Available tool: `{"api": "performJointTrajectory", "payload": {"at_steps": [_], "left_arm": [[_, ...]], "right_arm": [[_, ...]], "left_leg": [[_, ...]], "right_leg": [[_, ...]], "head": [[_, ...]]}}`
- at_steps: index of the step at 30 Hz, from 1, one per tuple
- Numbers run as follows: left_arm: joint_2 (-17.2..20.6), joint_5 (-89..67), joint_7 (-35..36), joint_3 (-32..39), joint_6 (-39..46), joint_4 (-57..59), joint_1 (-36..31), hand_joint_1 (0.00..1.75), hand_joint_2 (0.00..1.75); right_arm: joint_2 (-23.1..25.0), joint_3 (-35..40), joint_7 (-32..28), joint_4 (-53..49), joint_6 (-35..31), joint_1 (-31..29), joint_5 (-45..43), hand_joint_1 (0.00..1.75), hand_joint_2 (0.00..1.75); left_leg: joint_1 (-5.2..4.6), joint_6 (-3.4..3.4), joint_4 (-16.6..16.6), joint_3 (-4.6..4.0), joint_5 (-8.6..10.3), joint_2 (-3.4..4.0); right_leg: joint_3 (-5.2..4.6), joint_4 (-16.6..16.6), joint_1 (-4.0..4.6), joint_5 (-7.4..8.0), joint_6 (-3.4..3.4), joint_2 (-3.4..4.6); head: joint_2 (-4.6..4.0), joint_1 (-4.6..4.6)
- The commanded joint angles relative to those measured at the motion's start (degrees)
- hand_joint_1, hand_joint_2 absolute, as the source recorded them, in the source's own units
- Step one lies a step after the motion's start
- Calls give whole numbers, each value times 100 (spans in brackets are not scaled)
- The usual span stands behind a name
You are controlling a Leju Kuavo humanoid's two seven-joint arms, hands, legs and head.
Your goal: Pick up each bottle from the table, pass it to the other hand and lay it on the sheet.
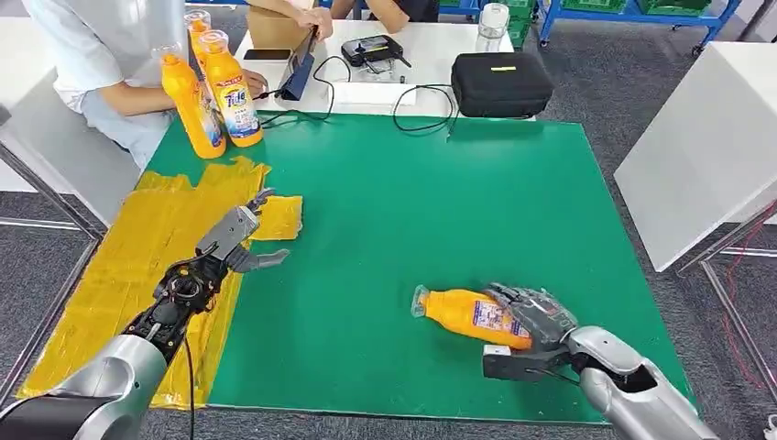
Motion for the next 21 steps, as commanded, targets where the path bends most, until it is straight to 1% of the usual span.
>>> {"api": "performJointTrajectory", "payload": {"at_steps": [1, 14, 17, 19, 20, 21], "left_arm": [[0, -3, 33, 147, 7, 265, -54, 0, 175], [-2, -4, 33, 147, 7, 263, -56, 0, 175], [-7, -11, 48, 172, 10, 254, -34, 0, 175], [-20, -8, 51, 189, 22, 231, 15, 0, 175], [-27, 3, 65, 206, 34, 196, 54, 0, 175], [-32, 16, 73, 229, 56, 167, 93, 0, 175]], "right_arm": [[985, -285, 91, 522, -353, 192, 232, 175, 175], [977, -293, 90, 527, -355, 192, 234, 175, 175], [1163, -501, 74, 501, -636, 197, 291, 175, 175], [1440, -726, 119, 379, -956, 197, 175, 175, 175], [1651, -952, 210, 294, -1123, 201, 76, 175, 175], [1932, -1213, 246, 158, -1496, 211, 39, 175, 175]], "left_leg": [[6, -9, -16, 1, 17, -17], [6, -6, -10, -21, 21, -27], [8, -7, -8, -23, 20, -25], [6, -8, -14, -20, 21, -25], [6, -7, -9, -23, 19, -16], [7, -7, -5, -28, 19, -10]], "right_leg": [[4, -14, 4, 7, -10, 13], [-9, -7, 6, 7, -9, 4], [-12, -7, 8, 7, -10, 5], [-11, -10, 6, 8, -11, 11], [-15, -5, 7, 8, -11, 14], [-21, -3, 8, 10, -10, 14]], "head": [[0, -2], [0, 0], [0, 0], [0, 0], [0, 0], [0, 0]]}}
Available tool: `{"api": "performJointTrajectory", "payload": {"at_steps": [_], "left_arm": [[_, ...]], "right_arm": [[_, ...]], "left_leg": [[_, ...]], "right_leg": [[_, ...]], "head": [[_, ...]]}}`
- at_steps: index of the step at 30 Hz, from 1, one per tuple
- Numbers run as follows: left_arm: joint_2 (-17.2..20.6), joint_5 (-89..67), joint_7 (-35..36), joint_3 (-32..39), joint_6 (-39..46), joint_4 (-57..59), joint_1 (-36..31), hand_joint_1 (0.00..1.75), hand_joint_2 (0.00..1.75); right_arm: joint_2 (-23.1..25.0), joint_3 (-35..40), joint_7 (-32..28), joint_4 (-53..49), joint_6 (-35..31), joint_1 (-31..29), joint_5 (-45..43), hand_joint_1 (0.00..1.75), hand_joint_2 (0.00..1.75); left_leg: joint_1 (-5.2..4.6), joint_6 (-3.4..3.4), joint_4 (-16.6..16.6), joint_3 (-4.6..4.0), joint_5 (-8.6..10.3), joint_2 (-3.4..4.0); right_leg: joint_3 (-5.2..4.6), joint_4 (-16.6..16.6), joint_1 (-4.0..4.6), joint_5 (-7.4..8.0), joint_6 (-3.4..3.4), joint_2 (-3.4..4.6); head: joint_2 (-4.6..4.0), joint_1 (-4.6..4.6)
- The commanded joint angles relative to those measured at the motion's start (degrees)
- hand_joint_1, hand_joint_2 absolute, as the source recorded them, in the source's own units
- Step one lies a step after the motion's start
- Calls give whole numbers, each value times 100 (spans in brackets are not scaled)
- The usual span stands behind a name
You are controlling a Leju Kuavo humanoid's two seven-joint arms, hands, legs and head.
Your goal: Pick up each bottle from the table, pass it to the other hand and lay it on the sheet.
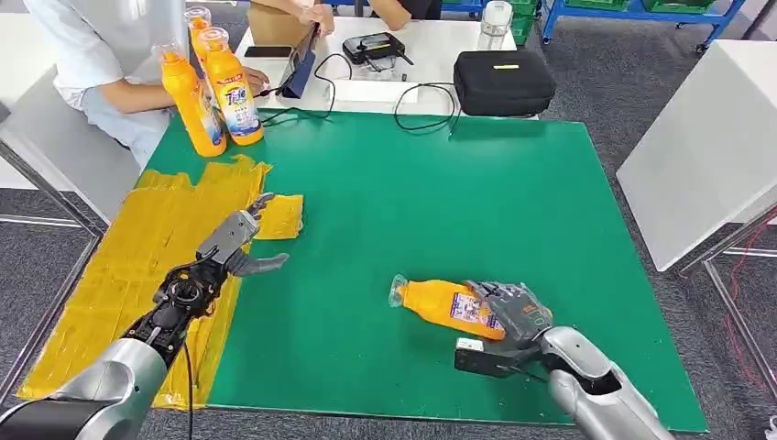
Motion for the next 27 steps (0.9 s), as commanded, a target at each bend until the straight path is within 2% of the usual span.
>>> {"api": "performJointTrajectory", "payload": {"at_steps": [1, 7, 13, 18, 21, 22, 25, 27], "left_arm": [[-54, 17, 51, 234, 29, 157, 45, 0, 175], [-213, 100, -23, 280, -118, 28, 90, 0, 175], [-422, 268, 57, 120, -495, -394, 69, 0, 175], [-426, 294, 81, 103, -490, -441, 87, 0, 175], [-528, 629, 100, 154, -889, -604, 116, 0, 175], [-606, 976, -9, 165, -1391, -869, 193, 0, 175], [-657, 1428, 388, -124, -1605, -1707, 474, 0, 175], [-657, 1428, 388, -124, -1605, -1707, 474, 0, 175]], "right_arm": [[1361, -924, 196, -42, -1006, 64, -329, 175, 175], [1960, -1496, 40, -711, -1647, -138, -886, 175, 175], [2444, -1770, -575, -474, -1840, -403, -1662, 175, 175], [2449, -1770, -607, -478, -1850, -387, -1698, 175, 175], [2629, -1815, -808, -384, -1928, -473, -1912, 175, 175], [2748, -1850, -979, -311, -1863, -526, -2209, 175, 175], [2866, -1764, -1188, -60, -1720, -671, -2579, 175, 175], [2866, -1764, -1188, -60, -1720, -671, -2579, 175, 175]], "left_leg": [[0, -6, -14, 10, 0, -2], [-6, -9, -3, -29, 1, -3], [-3, -6, 3, -54, 10, -31], [-9, -8, 2, -46, 4, -43], [-11, -8, -3, -48, 7, -47], [-11, -9, -2, -51, 7, -47], [-11, -8, 1, -52, 4, -43], [-10, -7, -1, -56, 6, -39]], "right_leg": [[6, -9, -2, 0, -7, 25], [-36, 13, -5, -6, -7, 26], [-45, 15, -2, -5, -1, -4], [-37, 16, -13, -14, -5, 4], [-39, 12, -11, -12, -6, -4], [-43, 14, -12, -12, -5, -4], [-44, 15, -11, -13, -4, 0], [-48, 12, -9, -9, -2, -2]], "head": [[0, 0], [0, -4], [0, 0], [0, 0], [0, -2], [0, -2], [0, -2], [0, -2]]}}
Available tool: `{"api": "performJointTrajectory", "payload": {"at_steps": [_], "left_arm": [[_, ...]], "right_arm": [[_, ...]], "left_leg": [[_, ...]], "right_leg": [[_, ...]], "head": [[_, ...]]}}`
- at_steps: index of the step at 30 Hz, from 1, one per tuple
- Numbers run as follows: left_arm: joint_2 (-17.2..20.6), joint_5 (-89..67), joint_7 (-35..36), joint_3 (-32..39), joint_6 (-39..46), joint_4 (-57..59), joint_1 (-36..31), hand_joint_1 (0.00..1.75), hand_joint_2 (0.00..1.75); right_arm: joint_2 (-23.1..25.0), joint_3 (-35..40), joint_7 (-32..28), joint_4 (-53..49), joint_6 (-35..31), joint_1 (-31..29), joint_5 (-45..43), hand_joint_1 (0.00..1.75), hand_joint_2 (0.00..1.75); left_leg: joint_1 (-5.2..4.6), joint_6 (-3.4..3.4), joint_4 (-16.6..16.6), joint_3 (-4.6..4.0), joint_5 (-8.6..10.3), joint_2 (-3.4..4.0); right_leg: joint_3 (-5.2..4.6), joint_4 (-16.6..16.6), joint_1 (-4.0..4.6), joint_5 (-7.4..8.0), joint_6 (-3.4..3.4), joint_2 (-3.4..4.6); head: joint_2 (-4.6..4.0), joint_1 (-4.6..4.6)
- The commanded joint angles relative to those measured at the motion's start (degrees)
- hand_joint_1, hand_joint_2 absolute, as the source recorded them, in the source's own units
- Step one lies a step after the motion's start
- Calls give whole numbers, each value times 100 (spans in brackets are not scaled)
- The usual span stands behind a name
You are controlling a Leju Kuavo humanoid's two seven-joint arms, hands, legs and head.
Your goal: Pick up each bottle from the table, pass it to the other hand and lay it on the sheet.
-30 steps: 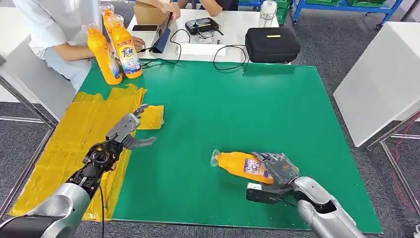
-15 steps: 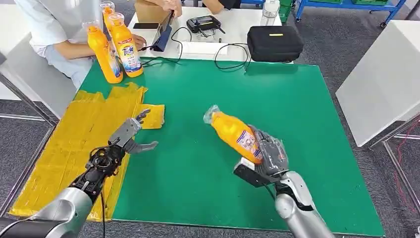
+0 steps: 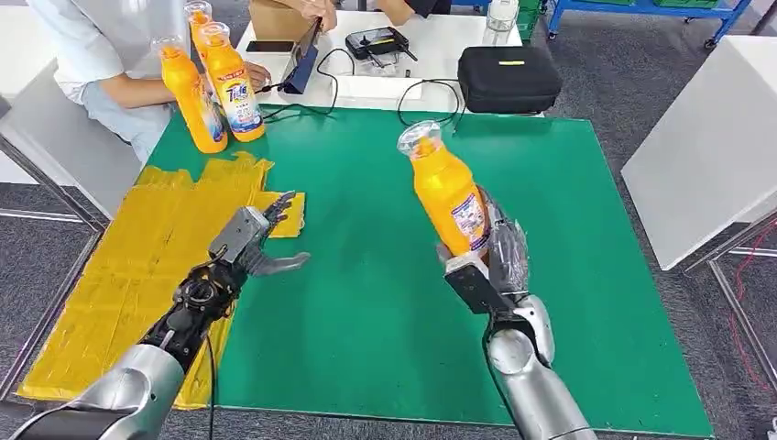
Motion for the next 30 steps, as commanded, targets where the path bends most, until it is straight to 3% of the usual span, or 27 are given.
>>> {"api": "performJointTrajectory", "payload": {"at_steps": [1, 8, 15, 30], "left_arm": [[-206, 770, 366, -253, -610, -1153, 245, 0, 175], [-153, 995, 307, -376, -663, -1158, 243, 0, 175], [-135, 1842, 608, -738, -1113, -1888, 479, 0, 175], [-83, 2527, 757, -1252, -1238, -1721, 422, 0, 175]], "right_arm": [[478, -133, -365, 551, 132, -468, -607, 175, 175], [478, -98, -378, 588, 208, -489, -678, 175, 175], [713, 487, -361, 1288, 439, -792, -559, 175, 175], [859, 1116, -301, 2010, 504, -828, -163, 175, 175]], "left_leg": [[-4, -1, -1, 19, -10, -3], [-6, -1, -5, 22, -9, -7], [-2, -3, -3, 12, -9, 9], [-4, -3, -9, 27, -13, -2]], "right_leg": [[16, 2, -8, -10, -3, 26], [19, -1, -10, -10, -4, 25], [8, 0, -5, -6, -4, 33], [24, -5, -8, -12, -5, 32]], "head": [[0, 2], [0, 0], [0, 0], [0, 0]]}}
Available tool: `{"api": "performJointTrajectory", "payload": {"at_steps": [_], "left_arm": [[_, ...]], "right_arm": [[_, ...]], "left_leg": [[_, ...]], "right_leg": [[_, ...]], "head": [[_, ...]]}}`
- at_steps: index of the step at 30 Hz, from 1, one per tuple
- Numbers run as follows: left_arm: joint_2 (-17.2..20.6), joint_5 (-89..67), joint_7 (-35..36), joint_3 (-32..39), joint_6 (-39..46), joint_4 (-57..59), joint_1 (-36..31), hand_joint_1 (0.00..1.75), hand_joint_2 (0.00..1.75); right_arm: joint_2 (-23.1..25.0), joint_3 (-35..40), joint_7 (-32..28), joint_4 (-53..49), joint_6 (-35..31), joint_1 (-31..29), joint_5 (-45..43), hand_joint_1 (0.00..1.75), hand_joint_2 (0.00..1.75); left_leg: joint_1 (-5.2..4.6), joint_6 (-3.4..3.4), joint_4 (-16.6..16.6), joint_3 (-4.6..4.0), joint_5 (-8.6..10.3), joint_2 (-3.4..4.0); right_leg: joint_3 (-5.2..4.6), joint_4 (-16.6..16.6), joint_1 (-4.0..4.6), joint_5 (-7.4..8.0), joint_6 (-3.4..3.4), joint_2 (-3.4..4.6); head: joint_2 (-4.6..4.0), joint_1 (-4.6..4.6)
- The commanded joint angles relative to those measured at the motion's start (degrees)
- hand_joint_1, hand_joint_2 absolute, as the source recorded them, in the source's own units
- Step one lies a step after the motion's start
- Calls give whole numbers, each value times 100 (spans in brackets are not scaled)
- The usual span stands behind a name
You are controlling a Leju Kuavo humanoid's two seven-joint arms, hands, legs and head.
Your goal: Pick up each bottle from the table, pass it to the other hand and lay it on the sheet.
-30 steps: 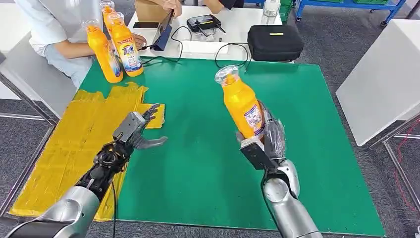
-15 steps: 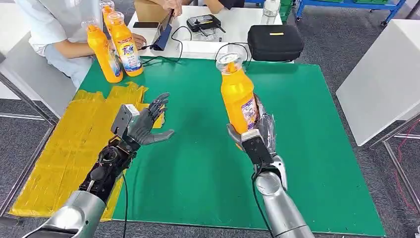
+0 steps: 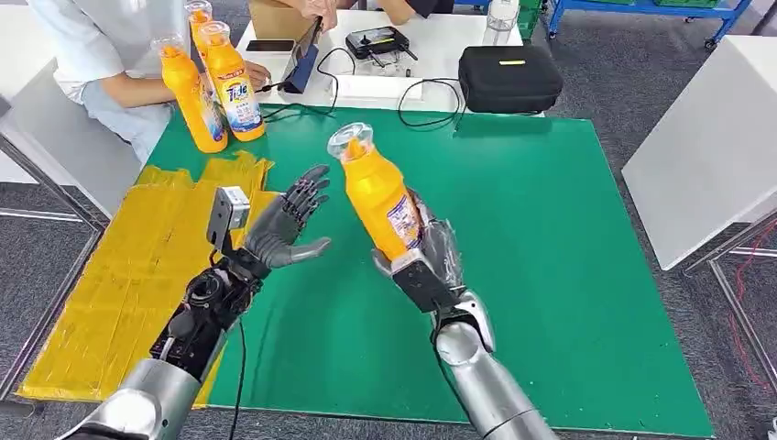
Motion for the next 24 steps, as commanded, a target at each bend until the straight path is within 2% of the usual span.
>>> {"api": "performJointTrajectory", "payload": {"at_steps": [1, 15, 24], "left_arm": [[108, 170, 83, -485, -46, 144, -117, 0, 175], [44, 313, 102, -640, -62, 491, -323, 0, 175], [44, 313, 102, -640, -62, 491, -323, 0, 175]], "right_arm": [[106, 523, 50, 936, 32, -349, 251, 175, 175], [313, 1012, 29, 1317, -168, -424, 710, 175, 175], [313, 1012, 29, 1317, -168, -424, 710, 175, 175]], "left_leg": [[-3, -2, -5, 24, -8, 0], [-3, -1, -4, 21, -7, -5], [-1, -2, -2, 13, -5, -7]], "right_leg": [[21, -2, -6, -8, -3, 24], [16, -1, -6, -9, -3, 19], [10, -1, -4, -7, -3, 14]], "head": [[0, 0], [0, 0], [0, 0]]}}
